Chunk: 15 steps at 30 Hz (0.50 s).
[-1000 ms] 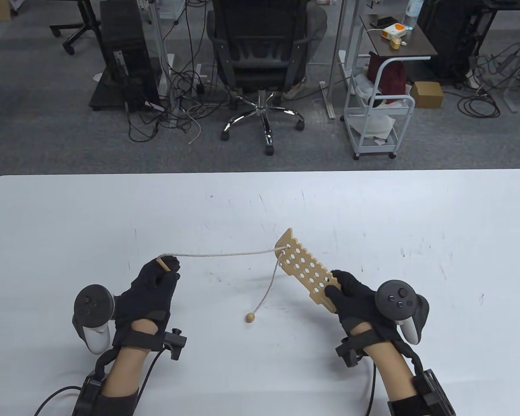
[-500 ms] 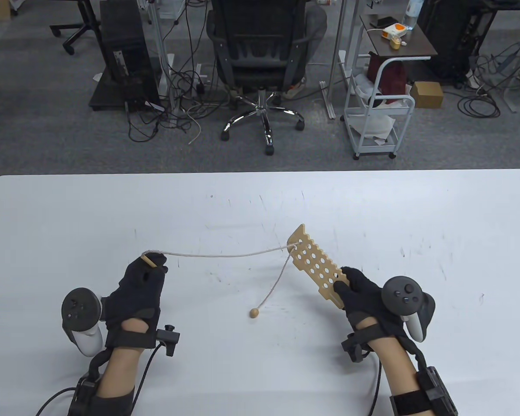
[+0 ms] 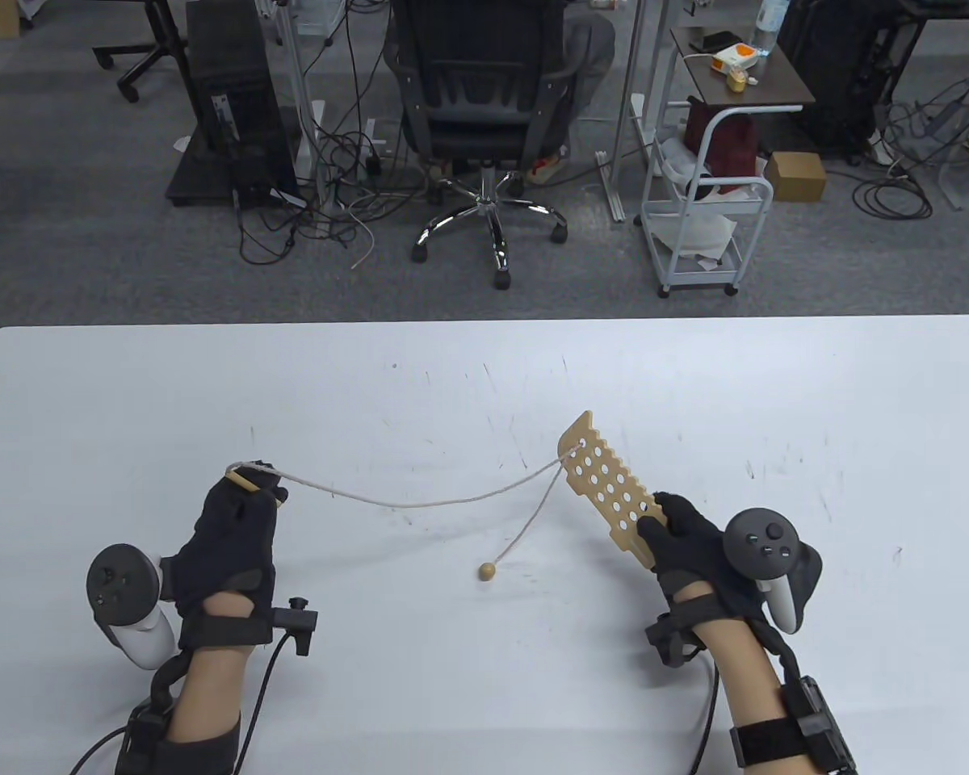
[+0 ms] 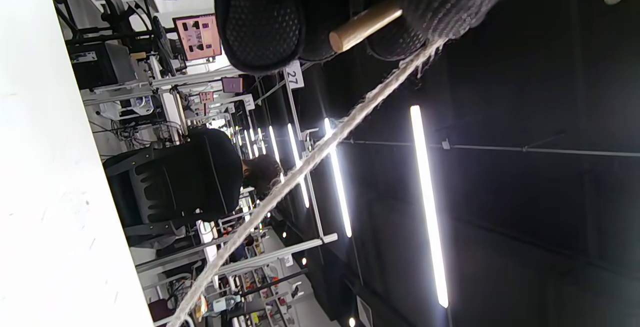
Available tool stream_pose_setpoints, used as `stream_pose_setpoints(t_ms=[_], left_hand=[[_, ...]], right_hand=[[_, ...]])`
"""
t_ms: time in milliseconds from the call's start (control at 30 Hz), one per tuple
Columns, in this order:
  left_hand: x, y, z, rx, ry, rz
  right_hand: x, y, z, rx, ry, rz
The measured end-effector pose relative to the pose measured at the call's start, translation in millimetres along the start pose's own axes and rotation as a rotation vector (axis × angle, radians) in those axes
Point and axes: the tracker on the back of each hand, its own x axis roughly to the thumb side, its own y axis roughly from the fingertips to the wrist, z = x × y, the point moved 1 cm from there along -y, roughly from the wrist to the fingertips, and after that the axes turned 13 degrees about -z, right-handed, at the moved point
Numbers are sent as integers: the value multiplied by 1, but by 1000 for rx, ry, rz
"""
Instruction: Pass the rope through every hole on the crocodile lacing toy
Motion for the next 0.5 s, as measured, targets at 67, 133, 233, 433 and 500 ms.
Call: stream_pose_setpoints(t_ms=[67,133,233,433,500], left_hand=[[1,0,-4,13,14,2],[1,0,-7,26,25,3],[1,0,-10,38,36,0],[-2,-1,-17,54,79,-3],[-3,-2,-20,48,101,-6]], right_hand=[[-2,-1,1,-2,1,-13],[-3,-2,2,-8,0,-23],[-5,-3,3,-17,4,-34],[-7,-4,5,-23,0,-52],[-7,-4,5,-23,0,-53]])
